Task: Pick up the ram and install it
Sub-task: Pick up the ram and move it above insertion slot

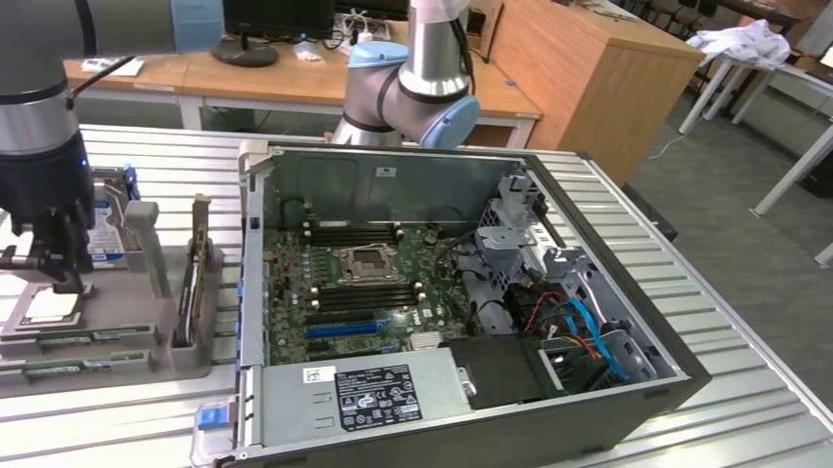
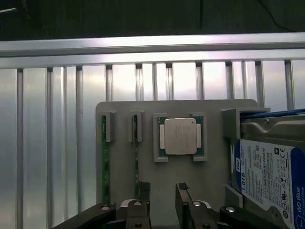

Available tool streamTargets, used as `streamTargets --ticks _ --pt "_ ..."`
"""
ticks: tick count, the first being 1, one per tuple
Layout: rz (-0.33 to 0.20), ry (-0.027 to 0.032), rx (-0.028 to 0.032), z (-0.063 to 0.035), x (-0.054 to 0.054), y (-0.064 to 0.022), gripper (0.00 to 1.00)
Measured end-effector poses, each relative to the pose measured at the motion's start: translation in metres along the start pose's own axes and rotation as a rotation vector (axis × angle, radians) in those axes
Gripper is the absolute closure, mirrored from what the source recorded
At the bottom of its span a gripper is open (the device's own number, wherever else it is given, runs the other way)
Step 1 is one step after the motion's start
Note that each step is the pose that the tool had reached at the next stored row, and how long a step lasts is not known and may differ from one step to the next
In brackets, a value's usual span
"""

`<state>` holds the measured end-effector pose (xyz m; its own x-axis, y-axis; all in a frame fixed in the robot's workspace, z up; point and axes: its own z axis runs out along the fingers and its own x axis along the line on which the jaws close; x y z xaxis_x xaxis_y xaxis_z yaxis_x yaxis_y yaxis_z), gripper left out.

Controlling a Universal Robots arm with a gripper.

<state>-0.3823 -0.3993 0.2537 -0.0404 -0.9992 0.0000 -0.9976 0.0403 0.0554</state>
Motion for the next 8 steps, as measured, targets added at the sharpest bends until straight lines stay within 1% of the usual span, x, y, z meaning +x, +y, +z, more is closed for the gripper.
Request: streamTargets --ticks 2,8 --pt "-0.019 0.0011 -0.0002 0.0017 0.001 0.0000 0.65" --pt "-0.029 0.0016 0.0001 0.0037 0.012 -0.0007 0.65"
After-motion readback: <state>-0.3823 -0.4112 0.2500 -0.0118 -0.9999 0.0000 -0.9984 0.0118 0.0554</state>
